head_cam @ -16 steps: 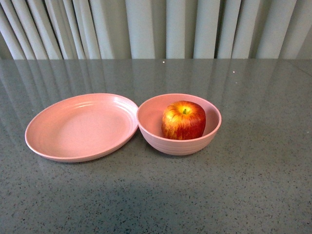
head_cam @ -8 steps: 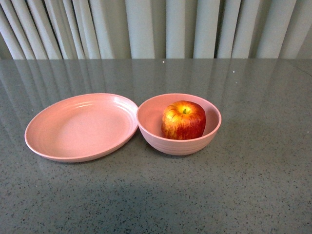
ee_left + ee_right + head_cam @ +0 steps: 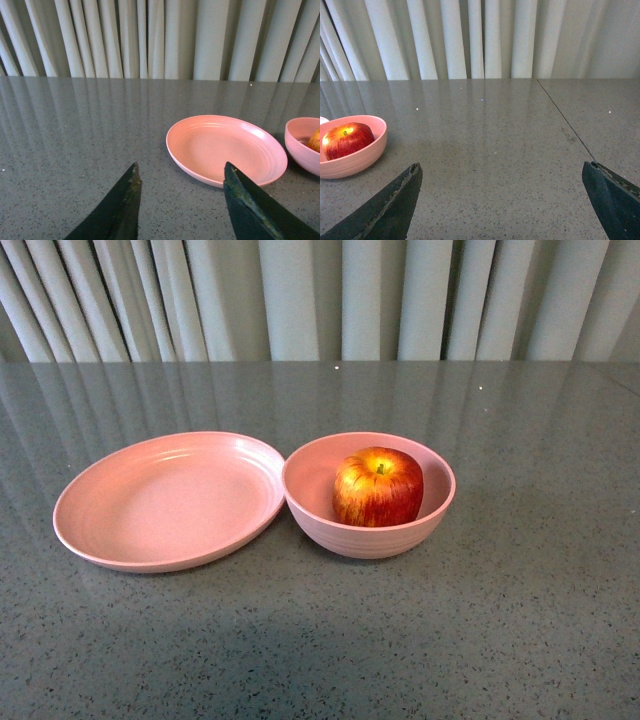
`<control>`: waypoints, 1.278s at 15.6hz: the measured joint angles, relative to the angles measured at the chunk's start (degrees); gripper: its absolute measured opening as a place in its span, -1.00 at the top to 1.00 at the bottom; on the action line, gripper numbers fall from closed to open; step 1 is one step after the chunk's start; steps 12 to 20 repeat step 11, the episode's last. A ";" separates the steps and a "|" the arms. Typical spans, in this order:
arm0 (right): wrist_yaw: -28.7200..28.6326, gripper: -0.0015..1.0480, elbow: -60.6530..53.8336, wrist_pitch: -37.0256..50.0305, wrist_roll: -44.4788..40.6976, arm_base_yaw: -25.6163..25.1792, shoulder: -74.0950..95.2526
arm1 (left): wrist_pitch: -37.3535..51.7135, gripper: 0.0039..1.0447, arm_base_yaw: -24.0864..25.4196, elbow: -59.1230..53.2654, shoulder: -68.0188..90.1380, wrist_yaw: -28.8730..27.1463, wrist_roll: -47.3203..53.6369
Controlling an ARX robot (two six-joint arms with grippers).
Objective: Move apple from plate to bowl
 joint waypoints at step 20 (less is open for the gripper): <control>0.00 -0.87 0.00 0.00 0.00 0.00 0.00 | 0.00 -0.88 0.00 0.00 0.00 0.02 0.15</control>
